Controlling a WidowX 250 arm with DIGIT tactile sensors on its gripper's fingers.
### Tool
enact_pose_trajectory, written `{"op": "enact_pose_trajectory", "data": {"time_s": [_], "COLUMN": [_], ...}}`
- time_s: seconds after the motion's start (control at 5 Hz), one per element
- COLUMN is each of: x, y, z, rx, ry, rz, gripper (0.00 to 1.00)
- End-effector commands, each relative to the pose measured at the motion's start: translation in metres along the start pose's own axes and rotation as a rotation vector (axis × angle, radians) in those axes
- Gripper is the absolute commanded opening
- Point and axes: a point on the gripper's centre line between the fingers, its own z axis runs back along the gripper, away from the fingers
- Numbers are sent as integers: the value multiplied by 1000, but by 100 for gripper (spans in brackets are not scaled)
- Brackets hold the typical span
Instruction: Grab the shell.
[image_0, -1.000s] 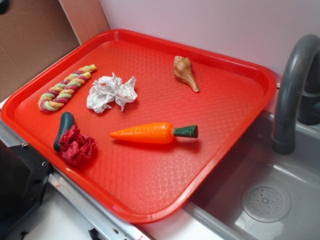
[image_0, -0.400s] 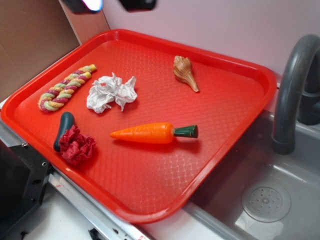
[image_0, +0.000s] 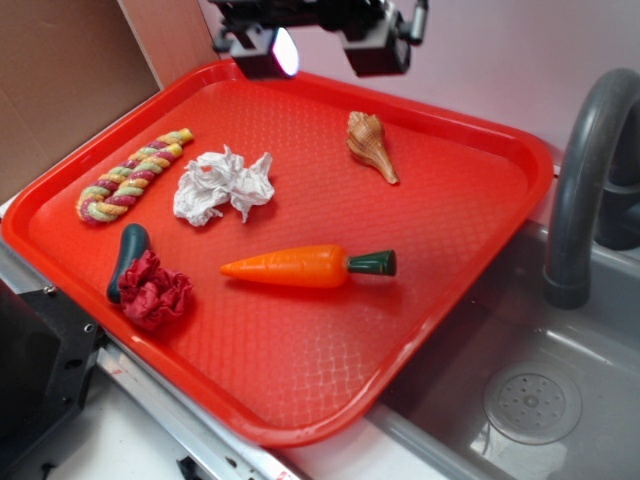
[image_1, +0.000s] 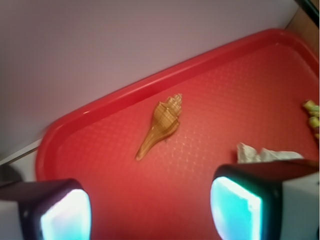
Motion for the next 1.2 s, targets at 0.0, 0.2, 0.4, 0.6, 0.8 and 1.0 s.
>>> {"op": "enact_pose_trajectory", "data": {"time_s": [0.0, 0.2, 0.4, 0.6, 0.8, 1.0], "x": [38, 49, 54, 57, 57, 52], "y": [17, 29, 34, 37, 34, 35], "z": [-36, -58, -79, -100, -120, -129], "rx": [24, 36, 49, 49, -17, -22], "ry": [-35, -6, 35, 59, 92, 164], "rz": [62, 80, 96, 89, 74, 68], "gripper": [100, 100, 100, 100, 100, 0]}}
